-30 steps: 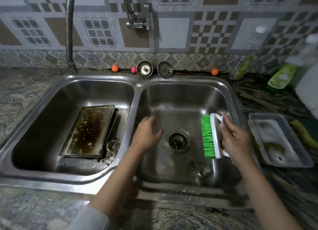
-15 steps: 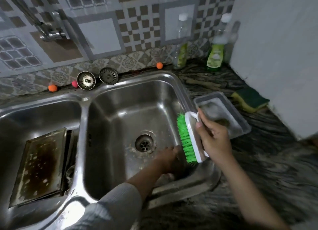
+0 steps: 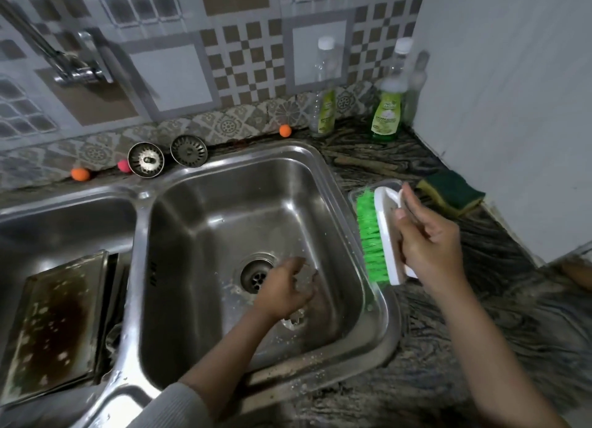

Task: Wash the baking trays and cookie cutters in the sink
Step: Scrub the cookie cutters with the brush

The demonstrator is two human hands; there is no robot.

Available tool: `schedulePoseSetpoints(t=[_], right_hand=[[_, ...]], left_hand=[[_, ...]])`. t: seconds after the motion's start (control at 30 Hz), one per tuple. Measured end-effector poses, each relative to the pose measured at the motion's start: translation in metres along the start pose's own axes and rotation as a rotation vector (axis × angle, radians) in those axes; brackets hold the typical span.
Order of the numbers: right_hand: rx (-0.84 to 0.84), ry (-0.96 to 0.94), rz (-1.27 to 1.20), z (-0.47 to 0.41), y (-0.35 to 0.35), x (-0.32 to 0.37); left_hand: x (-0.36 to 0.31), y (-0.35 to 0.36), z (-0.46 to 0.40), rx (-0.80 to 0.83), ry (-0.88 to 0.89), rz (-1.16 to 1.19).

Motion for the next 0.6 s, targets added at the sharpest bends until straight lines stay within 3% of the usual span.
schedulePoseSetpoints(t=[0.17,0.33,0.43,0.6], right_hand=[[-0.046,-0.132,0.256,-0.034,-0.015,0.020],[0.245,0.013,0.741,-0.071,-0.005,0.009],[0.343,0.031,0.813,-0.074,0.007,-0.012],[0.330,0.054,0.832,-0.073,0.010,-0.028]], left_hand=[[-0.008,-0.034,0.015,-0.227,0.001,0.145],[-0.018,-0.044,0.021,-0.337,-0.089,0.346],[-0.020,-0.042,0.021,-0.342,-0.122,0.466],[-0.029,-0.046,0.021,-0.334,-0.178,0.697]])
Point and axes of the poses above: each hand's wrist, its own z-axis away from the middle knuckle, its own y-axis out of the palm, x = y × z, the point moved 4 cm from there along -z, towards the middle knuckle, and after that the axes turned 2 degrees about x, right-handed, at the moved point
